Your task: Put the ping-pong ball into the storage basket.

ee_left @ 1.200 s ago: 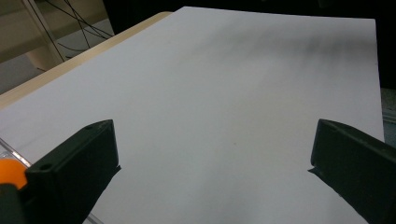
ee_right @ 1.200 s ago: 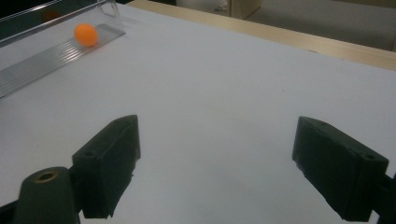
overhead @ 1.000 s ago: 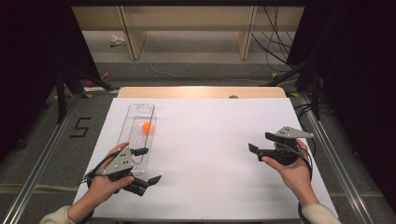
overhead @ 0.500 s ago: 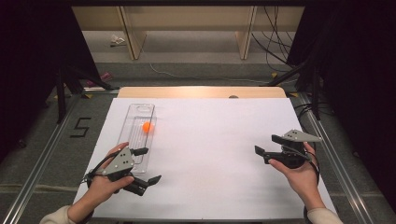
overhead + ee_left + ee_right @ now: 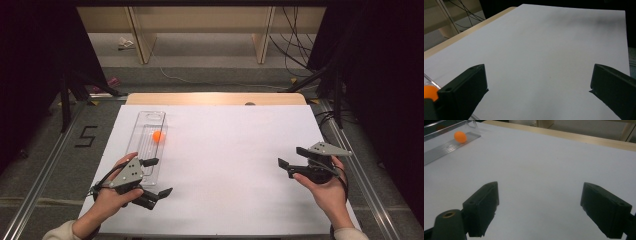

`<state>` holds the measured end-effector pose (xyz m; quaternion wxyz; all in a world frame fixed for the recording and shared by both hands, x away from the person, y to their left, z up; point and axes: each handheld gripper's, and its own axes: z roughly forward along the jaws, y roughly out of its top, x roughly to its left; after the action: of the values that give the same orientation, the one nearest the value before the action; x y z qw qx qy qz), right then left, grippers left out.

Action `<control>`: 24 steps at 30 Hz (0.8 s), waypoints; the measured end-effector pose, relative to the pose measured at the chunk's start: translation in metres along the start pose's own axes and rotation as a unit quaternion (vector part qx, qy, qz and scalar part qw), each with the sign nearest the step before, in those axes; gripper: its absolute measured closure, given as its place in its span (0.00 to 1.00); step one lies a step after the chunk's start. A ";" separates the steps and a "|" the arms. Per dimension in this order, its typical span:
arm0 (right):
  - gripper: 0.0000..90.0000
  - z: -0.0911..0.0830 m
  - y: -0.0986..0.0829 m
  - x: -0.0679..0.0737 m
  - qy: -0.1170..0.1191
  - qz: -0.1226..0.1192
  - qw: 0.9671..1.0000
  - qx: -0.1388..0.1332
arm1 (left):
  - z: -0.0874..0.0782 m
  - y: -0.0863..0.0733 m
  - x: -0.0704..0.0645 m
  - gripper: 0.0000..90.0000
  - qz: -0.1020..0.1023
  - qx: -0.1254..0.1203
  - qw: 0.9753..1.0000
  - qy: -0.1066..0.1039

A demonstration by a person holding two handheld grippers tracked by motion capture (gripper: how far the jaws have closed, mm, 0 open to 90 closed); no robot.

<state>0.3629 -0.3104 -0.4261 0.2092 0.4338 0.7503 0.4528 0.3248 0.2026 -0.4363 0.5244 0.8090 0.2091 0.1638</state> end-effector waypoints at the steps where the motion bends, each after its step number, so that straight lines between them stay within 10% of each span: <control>1: 0.18 0.000 0.000 0.000 0.000 0.000 1.000 0.000 | 0.000 0.000 0.000 0.00 0.000 0.000 1.000 0.000; 24: 0.18 -0.005 -0.004 -0.002 -0.007 -0.004 1.000 0.002 | 0.001 0.001 0.000 0.00 -0.001 -0.001 1.000 -0.001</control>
<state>0.3586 -0.3151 -0.4278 0.2149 0.4347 0.7514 0.4475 0.3254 0.2019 -0.4361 0.5258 0.8083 0.2094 0.1622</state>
